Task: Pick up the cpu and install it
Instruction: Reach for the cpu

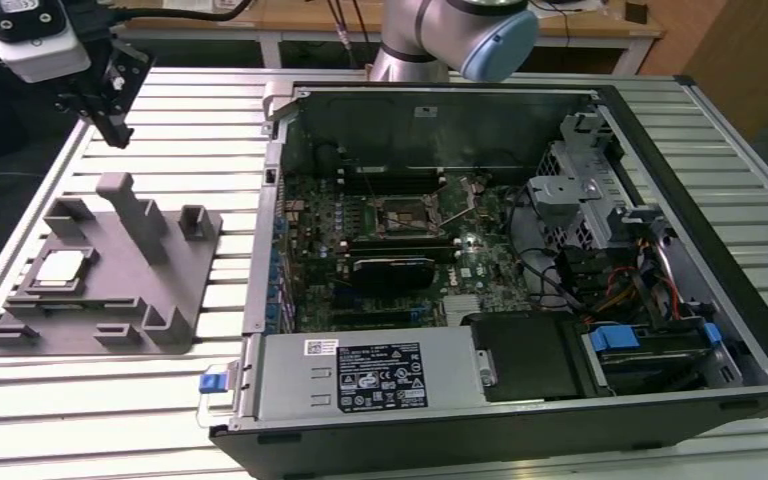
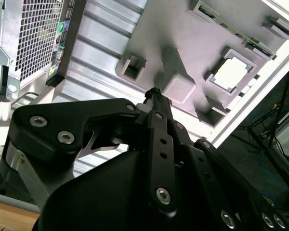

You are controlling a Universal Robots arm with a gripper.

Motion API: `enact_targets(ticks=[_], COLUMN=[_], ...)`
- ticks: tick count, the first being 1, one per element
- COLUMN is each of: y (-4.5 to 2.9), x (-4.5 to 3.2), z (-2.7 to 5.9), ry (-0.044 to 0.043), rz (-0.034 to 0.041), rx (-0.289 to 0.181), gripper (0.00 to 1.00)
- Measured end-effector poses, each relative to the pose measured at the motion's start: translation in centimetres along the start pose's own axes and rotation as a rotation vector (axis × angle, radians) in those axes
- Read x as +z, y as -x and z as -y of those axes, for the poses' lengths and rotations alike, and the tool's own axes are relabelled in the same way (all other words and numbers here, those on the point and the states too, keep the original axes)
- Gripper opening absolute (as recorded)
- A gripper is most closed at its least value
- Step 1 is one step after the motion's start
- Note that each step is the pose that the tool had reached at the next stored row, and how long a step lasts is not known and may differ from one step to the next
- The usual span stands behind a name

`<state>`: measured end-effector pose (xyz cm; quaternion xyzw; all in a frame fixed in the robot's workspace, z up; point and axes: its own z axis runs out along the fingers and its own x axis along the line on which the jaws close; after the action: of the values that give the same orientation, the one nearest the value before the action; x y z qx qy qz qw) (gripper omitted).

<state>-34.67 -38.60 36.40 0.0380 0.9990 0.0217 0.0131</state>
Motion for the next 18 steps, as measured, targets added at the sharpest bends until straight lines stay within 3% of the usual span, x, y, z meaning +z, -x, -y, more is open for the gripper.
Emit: enact_targets(ticks=[18], y=[-1.64], x=[0.42], z=[0.14], ry=[-0.0001], rz=[-0.0001], rx=[0.000], gripper=[0.11])
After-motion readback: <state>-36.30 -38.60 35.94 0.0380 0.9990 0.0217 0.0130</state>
